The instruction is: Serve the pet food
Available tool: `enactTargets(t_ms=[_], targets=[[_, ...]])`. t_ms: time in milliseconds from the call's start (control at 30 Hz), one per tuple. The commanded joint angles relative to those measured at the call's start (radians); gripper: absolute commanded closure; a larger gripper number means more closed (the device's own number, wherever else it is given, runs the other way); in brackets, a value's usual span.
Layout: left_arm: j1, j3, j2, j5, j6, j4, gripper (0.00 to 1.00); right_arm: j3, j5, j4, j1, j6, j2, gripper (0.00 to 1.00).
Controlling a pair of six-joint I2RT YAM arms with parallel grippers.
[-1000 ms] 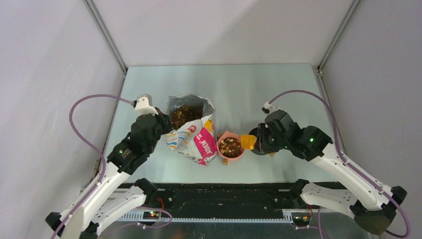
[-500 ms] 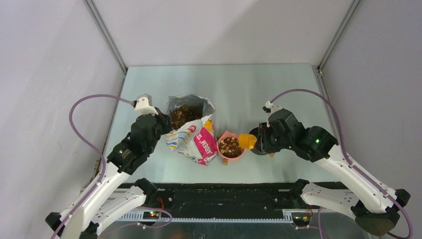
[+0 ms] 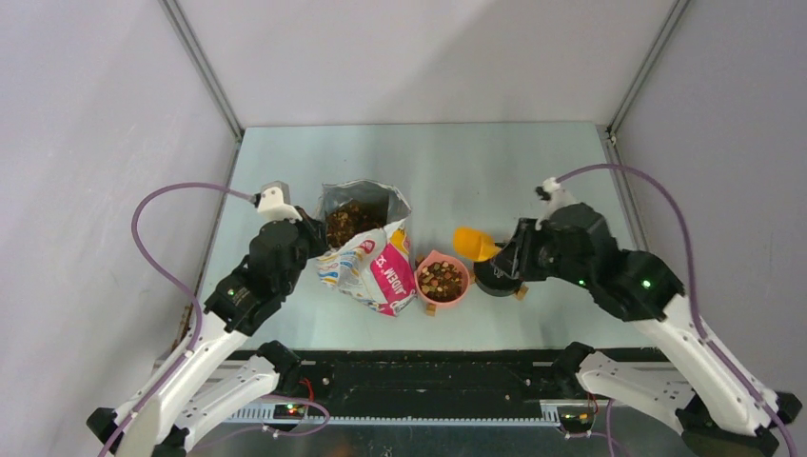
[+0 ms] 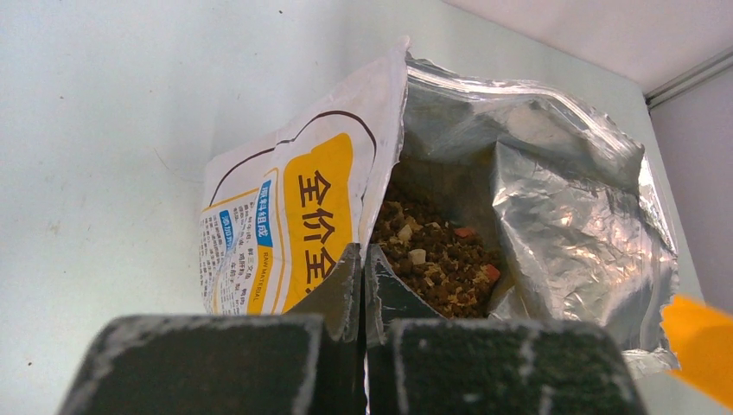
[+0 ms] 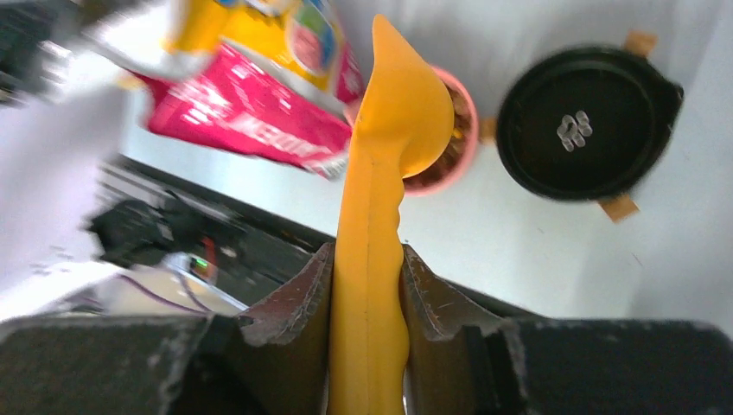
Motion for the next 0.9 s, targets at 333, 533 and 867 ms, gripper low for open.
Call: enactTargets(t_ms=[333, 533, 867], targets=[[0.000, 0.007, -0.037, 0.023, -0.034, 0.021, 1.00, 0.350, -0.410, 0.404, -0.014, 0.001, 0.265, 1.00], [-0.001, 0.030, -0.023, 0.032, -0.033, 0.014, 1.00, 0.757, -0.199, 0.082, 0.071, -0.119, 0.535, 1.00], [0.000, 0.024, -0.019, 0.010, -0.028, -0.003, 1.00, 1.319, -0.111, -0.450, 0.119, -0.288, 0.944, 1.00]])
